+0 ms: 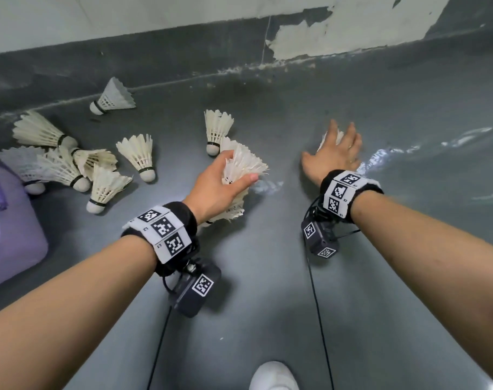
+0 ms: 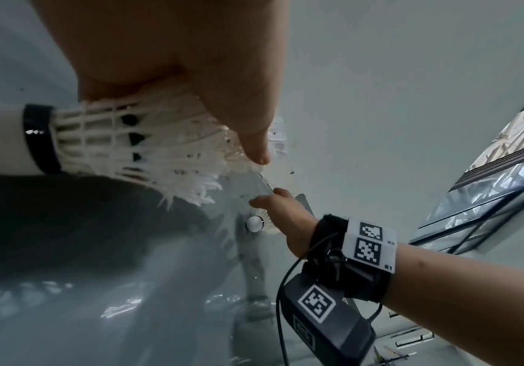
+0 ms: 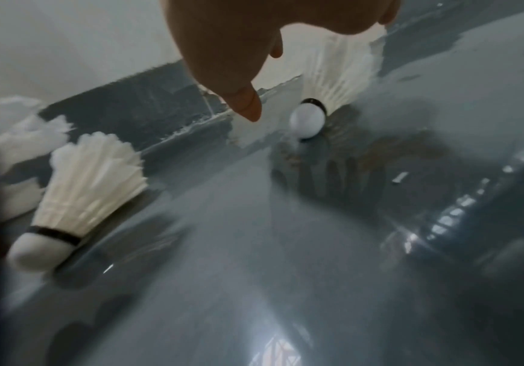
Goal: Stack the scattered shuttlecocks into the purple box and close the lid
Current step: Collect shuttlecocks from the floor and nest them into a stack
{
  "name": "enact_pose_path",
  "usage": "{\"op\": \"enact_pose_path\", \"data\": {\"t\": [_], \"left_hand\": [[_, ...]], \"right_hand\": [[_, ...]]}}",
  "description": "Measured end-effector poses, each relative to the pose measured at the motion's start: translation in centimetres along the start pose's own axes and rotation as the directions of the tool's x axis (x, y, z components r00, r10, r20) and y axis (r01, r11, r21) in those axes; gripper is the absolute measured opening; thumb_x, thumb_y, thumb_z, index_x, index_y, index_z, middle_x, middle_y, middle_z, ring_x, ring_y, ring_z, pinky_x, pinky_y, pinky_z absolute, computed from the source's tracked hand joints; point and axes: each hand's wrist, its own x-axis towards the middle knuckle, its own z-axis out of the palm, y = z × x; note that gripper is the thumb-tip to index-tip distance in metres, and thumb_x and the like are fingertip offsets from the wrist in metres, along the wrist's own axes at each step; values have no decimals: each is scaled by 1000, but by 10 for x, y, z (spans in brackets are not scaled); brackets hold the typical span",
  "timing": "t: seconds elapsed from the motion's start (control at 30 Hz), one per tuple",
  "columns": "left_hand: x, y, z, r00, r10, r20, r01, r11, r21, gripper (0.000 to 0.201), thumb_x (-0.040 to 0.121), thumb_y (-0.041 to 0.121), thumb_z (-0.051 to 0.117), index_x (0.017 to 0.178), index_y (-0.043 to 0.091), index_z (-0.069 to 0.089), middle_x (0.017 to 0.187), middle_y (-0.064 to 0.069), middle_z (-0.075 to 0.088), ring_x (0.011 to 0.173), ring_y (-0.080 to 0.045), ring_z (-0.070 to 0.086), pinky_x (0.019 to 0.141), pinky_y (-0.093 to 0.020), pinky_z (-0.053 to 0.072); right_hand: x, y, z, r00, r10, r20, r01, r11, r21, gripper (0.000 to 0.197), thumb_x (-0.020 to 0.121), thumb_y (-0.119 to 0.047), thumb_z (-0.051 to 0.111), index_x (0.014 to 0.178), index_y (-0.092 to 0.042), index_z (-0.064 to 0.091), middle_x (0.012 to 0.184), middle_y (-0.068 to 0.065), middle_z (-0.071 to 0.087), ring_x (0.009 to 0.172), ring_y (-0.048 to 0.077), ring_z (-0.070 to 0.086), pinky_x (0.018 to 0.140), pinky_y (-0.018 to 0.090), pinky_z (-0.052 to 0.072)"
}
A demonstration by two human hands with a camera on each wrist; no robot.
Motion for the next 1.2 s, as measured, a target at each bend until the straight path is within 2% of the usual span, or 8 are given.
{"op": "enact_pose_path", "data": {"t": [0.13,0.3,0.43,0.67,0.83,1.07,1.13,1.2], "left_hand": [[7,-10,-7,1000,13,-25,-14,1000,-24,67,80,55,66,136,27,40,125,16,51,116,-6,49,105,-24,34],[-3,-22,-25,999,-12,-45,11,1000,-24,41,84,45,67,117,40,44,112,14,62,106,-7,59,101,-31,44],[-15,-29,-45,999,3,-48,-2,1000,12,48,83,48,66,124,33,45,113,11,64,105,-9,60,98,-30,44],[-44,-46,-87,989,36,-145,-35,999,12,53,81,45,70,122,23,45,110,5,63,101,-13,60,95,-32,46],[-62,-49,-114,993,62,-99,-62,998,-2,75,73,42,78,134,28,38,113,14,59,103,-3,58,87,-16,44],[-67,-72,-122,995,50,-90,-49,999,16,66,74,60,67,127,25,48,116,8,64,110,-13,59,98,-31,45],[-67,-78,-128,993,30,-111,-27,999,23,56,81,53,66,127,26,48,115,12,62,110,-12,59,99,-30,44],[-68,-78,-134,987,12,-158,-9,1000,22,62,81,55,64,132,26,45,120,13,59,113,-9,56,104,-31,40]], "right_hand": [[-1,6,3,999,42,16,-44,982,183,78,81,-34,61,146,-22,20,147,10,32,134,37,28,109,49,29],[-34,-32,-5,999,-22,-35,37,861,508,42,86,-23,64,124,-12,49,115,8,63,103,23,60,85,21,40],[-78,-78,-14,974,-168,-149,224,687,691,18,87,-29,65,99,-23,53,89,-7,62,74,7,56,64,12,40],[-119,-131,-18,864,-499,-69,434,668,604,7,89,-24,61,93,-19,60,70,-13,53,72,13,53,66,19,35],[-146,-149,-14,761,-646,61,488,632,602,0,89,-25,62,89,-25,62,78,-1,65,76,17,59,74,28,47],[-169,-167,3,636,-755,162,544,587,599,13,92,-32,55,94,-23,65,84,-4,68,83,17,62,84,40,50],[-162,-166,6,649,-750,131,571,593,568,21,95,-34,50,102,-21,65,97,-6,67,94,13,60,90,34,46],[-143,-163,13,745,-667,8,587,661,467,26,94,-35,51,110,-19,64,113,0,64,111,19,54,98,34,40]]}}
